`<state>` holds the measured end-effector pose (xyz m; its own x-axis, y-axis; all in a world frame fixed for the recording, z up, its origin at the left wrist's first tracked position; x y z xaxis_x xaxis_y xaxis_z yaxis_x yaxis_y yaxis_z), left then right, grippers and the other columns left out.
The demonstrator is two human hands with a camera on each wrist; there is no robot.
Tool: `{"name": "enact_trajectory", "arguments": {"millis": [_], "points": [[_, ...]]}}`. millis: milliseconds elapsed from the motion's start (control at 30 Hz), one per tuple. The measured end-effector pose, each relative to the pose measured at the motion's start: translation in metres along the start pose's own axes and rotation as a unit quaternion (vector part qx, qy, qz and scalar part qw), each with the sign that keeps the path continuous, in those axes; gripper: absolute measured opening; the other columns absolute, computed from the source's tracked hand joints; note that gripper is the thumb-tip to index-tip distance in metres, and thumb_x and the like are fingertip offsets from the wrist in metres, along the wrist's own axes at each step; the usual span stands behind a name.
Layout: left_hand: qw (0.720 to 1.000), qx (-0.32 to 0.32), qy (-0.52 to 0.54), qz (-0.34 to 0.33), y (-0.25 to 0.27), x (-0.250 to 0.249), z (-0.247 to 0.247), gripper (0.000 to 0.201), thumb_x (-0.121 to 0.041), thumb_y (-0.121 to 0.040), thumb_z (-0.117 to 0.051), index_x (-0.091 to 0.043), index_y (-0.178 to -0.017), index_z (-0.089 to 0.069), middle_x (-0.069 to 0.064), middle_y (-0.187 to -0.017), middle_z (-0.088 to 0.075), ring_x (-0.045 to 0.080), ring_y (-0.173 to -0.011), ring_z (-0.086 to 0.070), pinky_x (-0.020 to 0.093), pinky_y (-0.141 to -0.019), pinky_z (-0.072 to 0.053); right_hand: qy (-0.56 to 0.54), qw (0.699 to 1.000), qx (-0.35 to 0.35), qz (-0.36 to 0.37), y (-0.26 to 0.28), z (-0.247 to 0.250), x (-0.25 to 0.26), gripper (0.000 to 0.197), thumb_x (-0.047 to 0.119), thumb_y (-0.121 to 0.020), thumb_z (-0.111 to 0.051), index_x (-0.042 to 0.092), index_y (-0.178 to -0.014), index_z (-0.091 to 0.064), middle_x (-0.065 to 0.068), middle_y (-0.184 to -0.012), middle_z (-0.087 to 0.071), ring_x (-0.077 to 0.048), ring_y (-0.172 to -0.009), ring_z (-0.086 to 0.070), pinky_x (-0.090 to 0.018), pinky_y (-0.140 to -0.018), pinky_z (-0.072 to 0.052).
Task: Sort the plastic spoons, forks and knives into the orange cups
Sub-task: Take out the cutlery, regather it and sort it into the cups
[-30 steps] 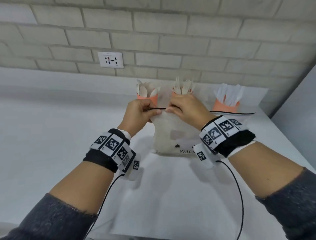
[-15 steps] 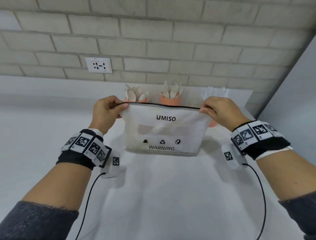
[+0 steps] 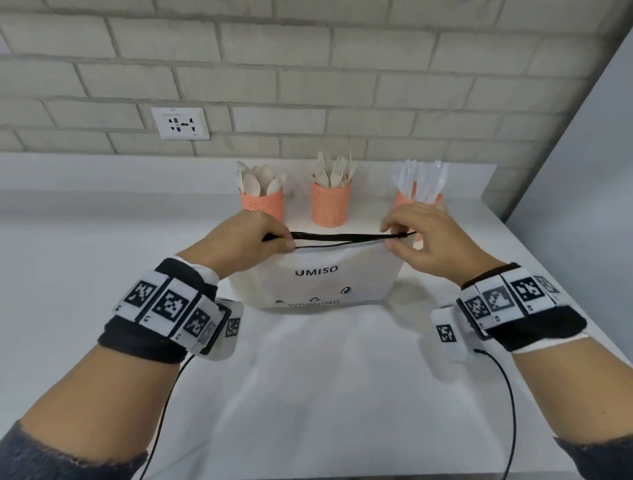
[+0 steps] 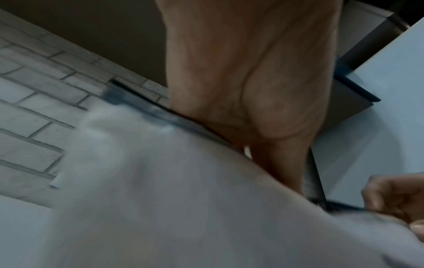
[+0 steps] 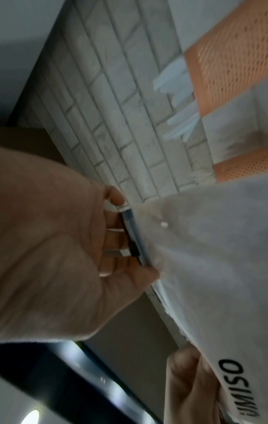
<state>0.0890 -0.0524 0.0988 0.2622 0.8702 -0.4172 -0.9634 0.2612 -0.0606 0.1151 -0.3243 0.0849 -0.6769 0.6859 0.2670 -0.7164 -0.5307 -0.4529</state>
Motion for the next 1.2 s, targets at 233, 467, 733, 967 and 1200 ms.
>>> {"name": "enact_trajectory", "arguments": {"millis": [233,467,733,967,1200], "points": [[0.999,-0.044,-0.003,0.025,-0.005,-0.007,-0.011,0.032,-0.005,-0.089,-0.054,-0.011,-0.119,-0.064,0.005,-0.114,-0.065,0.020,-0.099,-0.057,0.011,-0.074,-0.029,-0.029,0.990,0.108,0.085,-0.011,-0.041,0.073,0.024,0.019,-0.090,-0.050,0.005,-0.094,-0.069,-0.008,-0.088,-0.063,-0.020,-0.084,-0.057,-0.030,-0.073,-0.042],[0.994,-0.061,-0.069,-0.051,0.007,-0.005,-0.039,0.086,0.011,-0.074,-0.056,-0.020,-0.147,-0.025,0.004,-0.140,-0.032,0.026,-0.101,-0.053,0.026,-0.071,-0.044,0.051,0.949,0.278,-0.138,-0.005,-0.099,0.060,0.099,0.029,-0.069,-0.079,0.021,-0.145,-0.016,-0.012,-0.139,-0.037,-0.028,-0.126,-0.043,-0.037,-0.100,-0.041],[0.987,0.083,-0.131,0.044,0.024,0.021,-0.070,0.095,0.005,-0.076,-0.055,-0.035,-0.148,-0.007,0.006,-0.135,-0.028,0.023,-0.074,-0.047,0.027,-0.054,-0.037,0.075,0.881,0.423,-0.198,-0.020,-0.097,0.034,0.057,0.012,-0.078,-0.067,0.009,-0.129,-0.041,-0.008,-0.109,-0.058,-0.019,-0.087,-0.051,-0.026,-0.067,-0.043],[0.996,0.063,-0.066,-0.012,0.024,0.017,-0.088,0.096,0.006,-0.074,-0.059,-0.023,-0.150,-0.008,0.005,-0.128,-0.037,0.026,-0.083,-0.053,0.027,-0.063,-0.038,0.059,0.908,0.379,-0.171,-0.012,-0.125,0.023,0.091,0.027,-0.072,-0.071,0.022,-0.145,-0.017,-0.009,-0.124,-0.058,-0.028,-0.107,-0.057,-0.031,-0.086,-0.047],[0.999,0.012,-0.040,0.018,0.016,0.030,-0.065,0.087,0.014,-0.074,-0.047,-0.027,-0.147,-0.024,0.006,-0.123,-0.039,0.025,-0.090,-0.053,0.025,-0.069,-0.039,-0.001,0.872,0.472,-0.127,-0.052,-0.101,0.020,0.090,0.018,-0.076,-0.070,0.020,-0.148,-0.017,-0.008,-0.145,-0.041,-0.024,-0.129,-0.042,-0.033,-0.110,-0.034]]}}
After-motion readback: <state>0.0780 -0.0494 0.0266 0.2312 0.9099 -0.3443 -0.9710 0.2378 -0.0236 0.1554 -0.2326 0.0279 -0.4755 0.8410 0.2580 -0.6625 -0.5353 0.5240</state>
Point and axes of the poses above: each hand's wrist, its own y-axis away from the middle knuckle, its own z-axis out of the back of the hand, x = y × z, the point moved 1 cm from there along -y, towards the middle knuckle
